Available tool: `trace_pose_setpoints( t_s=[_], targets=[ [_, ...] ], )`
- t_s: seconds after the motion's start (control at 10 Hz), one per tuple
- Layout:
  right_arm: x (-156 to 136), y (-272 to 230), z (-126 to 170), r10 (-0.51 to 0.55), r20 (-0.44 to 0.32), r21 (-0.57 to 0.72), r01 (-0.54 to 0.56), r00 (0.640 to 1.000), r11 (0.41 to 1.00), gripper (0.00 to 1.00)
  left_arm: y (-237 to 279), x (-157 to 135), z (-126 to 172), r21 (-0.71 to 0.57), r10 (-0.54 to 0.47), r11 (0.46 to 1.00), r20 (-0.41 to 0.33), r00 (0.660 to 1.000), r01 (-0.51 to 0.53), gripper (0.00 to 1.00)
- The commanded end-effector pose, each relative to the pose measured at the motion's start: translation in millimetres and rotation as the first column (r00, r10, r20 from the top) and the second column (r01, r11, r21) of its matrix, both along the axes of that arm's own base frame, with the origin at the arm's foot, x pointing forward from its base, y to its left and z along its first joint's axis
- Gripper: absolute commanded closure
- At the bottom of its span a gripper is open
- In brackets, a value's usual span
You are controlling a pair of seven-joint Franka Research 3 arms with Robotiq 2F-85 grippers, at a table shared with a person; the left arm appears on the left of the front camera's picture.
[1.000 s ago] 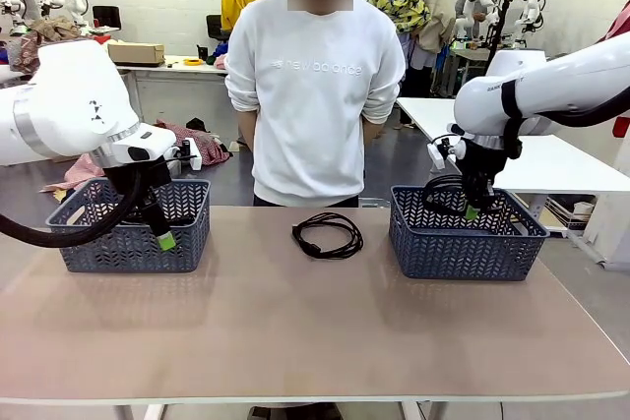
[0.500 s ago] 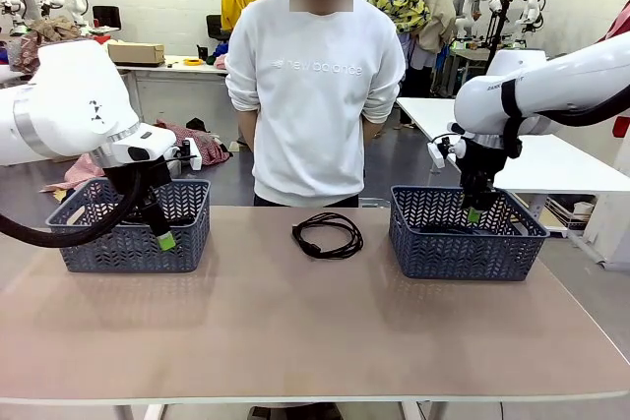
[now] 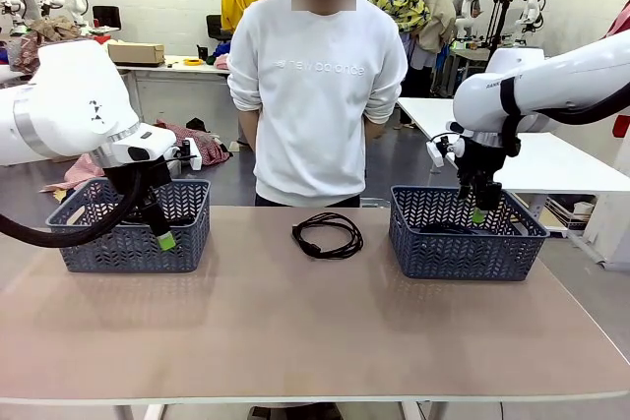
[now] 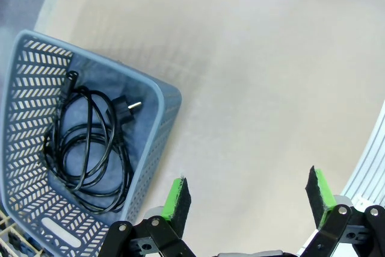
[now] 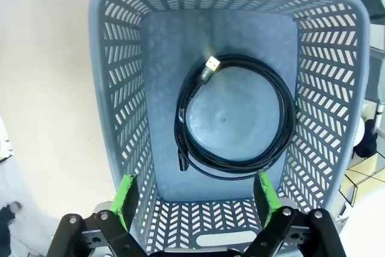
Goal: Organize the cables according to human instructions.
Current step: Pick up a bundle of cables and place it in the basket indicated by the human.
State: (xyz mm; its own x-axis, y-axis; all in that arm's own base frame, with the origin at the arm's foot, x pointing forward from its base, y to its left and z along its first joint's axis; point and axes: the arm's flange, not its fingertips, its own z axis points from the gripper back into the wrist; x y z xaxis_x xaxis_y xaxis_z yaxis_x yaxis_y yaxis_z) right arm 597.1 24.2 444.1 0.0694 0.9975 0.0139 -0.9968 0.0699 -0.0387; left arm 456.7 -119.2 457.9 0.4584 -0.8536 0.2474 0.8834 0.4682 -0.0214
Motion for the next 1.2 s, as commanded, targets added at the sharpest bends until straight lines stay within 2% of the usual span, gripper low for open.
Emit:
trace_pose_setpoints(
  t_s=[0.0,0.3,0.4,0.5,0.9,1.1],
  targets=[
    [5,1,4,-0.012,-0.017,0.012,0.012,1.000,1.000,0.00,3,-1,1,0.004,-0.002,1.000,-0.006,1.000,0.002,0.00],
    [-1,-3,2,-0.020,-0.023,0.013,0.020,1.000,1.000,0.00,3,-1,1,0.004,-0.002,1.000,-0.006,1.000,0.002,0.00],
    [-3,-9,2,-0.069,-0.016,0.015,0.069,0.997,0.997,0.00,3,-1,1,0.004,-0.002,1.000,-0.006,1.000,0.002,0.00],
    [-1,-1,-1,-0.001,-0.014,0.000,0.001,1.000,1.000,0.00,3,-1,1,0.004,-0.002,1.000,-0.006,1.000,0.002,0.00],
    [-2,-1,-1,-0.009,-0.015,0.000,0.009,1.000,1.000,0.00,3,-1,1,0.004,-0.002,1.000,-0.006,1.000,0.002,0.00],
    [-22,21,13,-0.114,0.014,0.036,0.114,0.993,0.993,0.00,3,-1,1,0.004,-0.002,1.000,-0.006,1.000,0.002,0.00]
  ],
)
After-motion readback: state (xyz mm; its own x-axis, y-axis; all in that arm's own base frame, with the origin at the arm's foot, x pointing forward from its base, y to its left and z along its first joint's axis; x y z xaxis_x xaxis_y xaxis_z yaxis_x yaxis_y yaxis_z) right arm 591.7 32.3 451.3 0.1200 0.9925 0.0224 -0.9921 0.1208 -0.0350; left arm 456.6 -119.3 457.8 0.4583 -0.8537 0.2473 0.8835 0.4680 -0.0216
